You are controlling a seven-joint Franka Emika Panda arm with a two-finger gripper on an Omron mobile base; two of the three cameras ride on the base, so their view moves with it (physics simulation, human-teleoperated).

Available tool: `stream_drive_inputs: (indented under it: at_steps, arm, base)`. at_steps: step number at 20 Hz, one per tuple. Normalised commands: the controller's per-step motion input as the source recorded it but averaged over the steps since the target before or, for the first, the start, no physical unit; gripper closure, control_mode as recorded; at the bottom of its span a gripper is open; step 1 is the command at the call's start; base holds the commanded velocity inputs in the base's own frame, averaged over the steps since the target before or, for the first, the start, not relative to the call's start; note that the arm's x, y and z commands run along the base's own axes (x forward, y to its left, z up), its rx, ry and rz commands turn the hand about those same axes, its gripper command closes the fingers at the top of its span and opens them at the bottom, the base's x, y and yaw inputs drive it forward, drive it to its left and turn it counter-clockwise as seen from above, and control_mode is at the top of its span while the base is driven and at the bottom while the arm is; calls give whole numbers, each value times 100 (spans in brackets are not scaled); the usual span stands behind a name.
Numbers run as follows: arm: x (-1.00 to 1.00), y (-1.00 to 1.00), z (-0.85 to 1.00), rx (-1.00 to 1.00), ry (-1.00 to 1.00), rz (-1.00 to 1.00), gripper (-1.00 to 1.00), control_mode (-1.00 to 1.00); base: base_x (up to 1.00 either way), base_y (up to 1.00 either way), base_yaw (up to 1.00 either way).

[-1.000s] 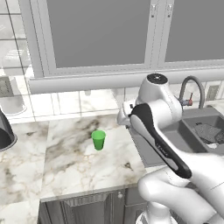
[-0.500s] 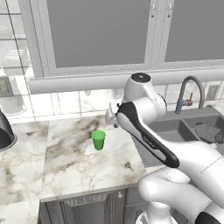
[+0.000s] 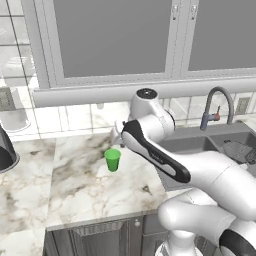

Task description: Place the cup in the left basin and the colander in the right basin of the sink.

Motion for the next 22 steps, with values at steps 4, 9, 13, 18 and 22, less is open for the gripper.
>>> stream_drive_inputs:
  at_steps: [4, 9, 13, 18, 22]
  arm:
    - [27, 1, -29, 0, 0, 2, -100, -100]
    - [28, 0, -15, 0, 0, 1, -100, -100]
    - [19, 0, -12, 0, 0, 1, -100, -100]
    - [14, 0, -19, 0, 0, 1, -100, -100]
    - [22, 0, -25, 0, 0, 0, -100, -100]
  base:
    - [0, 0, 0]
    - [0, 0, 0]
    - [0, 0, 0]
    - [0, 0, 0]
    - [0, 0, 0]
